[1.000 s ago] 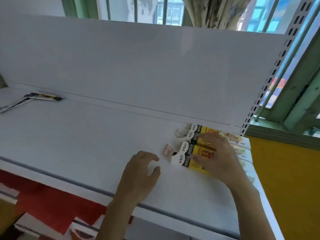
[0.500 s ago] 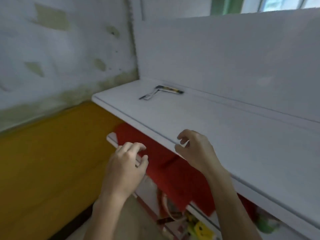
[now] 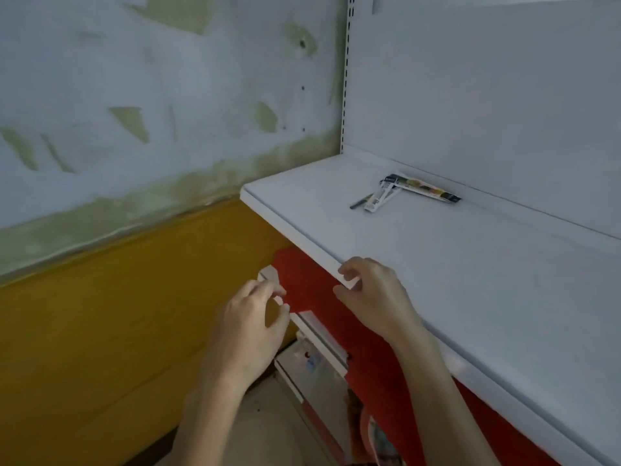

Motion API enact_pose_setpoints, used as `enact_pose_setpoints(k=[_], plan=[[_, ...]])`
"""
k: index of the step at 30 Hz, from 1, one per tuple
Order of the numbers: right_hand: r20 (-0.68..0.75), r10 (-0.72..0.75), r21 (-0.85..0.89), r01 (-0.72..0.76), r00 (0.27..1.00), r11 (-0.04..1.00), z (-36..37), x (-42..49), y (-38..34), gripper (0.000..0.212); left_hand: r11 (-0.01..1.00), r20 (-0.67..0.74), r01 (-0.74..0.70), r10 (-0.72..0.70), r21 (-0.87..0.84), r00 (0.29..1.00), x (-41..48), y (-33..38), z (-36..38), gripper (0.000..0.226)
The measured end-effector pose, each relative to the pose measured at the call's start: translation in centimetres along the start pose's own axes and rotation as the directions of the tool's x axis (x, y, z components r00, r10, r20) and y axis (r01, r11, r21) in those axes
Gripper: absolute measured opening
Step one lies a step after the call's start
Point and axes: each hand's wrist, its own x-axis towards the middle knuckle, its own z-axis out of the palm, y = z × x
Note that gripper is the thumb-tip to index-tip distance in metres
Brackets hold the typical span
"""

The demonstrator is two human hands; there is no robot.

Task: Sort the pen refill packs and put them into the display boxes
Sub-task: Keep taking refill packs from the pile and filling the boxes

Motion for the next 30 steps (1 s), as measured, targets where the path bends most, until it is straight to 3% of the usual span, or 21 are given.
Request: enact_pose_setpoints(k=[7, 15, 18, 21, 25, 27, 30], plan=[[-0.043, 0.070, 0.015, -0.069, 0.997, 0.998, -0.5, 8.6, 0.7, 0.027, 0.993, 0.025, -0.102, 0.104, -0.061, 0.994, 9.5, -0.9, 2.5, 0.020], [-0.158, 0.255, -0.052, -0.266, 0.954, 0.963, -1.1, 15.7, 4.4, 0.027, 0.962, 0.220, -0.196, 0.236, -0.191, 0.947, 19.8, -1.5, 8.0, 0.022], [-0.201, 0.375, -0.051, -0.392, 0.905, 0.918, -1.5, 18.5, 5.2, 0.037, 0.925, 0.319, -0.288, 0.359, -0.248, 0.877, 24.4, -1.4, 10.2, 0.022], [-0.122, 0.481, -0.147, -0.495, 0.868, 0.856, -1.6, 20.4, 5.2, 0.052, 0.893, 0.424, -0.367, 0.448, -0.261, 0.787, 27.8, -1.1, 12.0, 0.030], [-0.146, 0.594, -0.215, -0.611, 0.791, 0.762, -0.9, 22.1, 5.3, 0.042, 0.835, 0.531, -0.532, 0.515, -0.136, 0.672, 30.9, -1.0, 13.7, 0.038], [-0.259, 0.650, -0.205, -0.699, 0.714, 0.685, -0.9, 22.3, 5.1, 0.035, 0.816, 0.521, -0.566, 0.534, -0.113, 0.666, 31.8, -1.2, 14.1, 0.032], [-0.413, 0.708, -0.181, -0.813, 0.574, 0.554, -0.8, 21.9, 4.6, 0.036, 0.859, 0.483, -0.497, 0.489, -0.123, 0.726, 33.3, -1.2, 14.3, 0.033]])
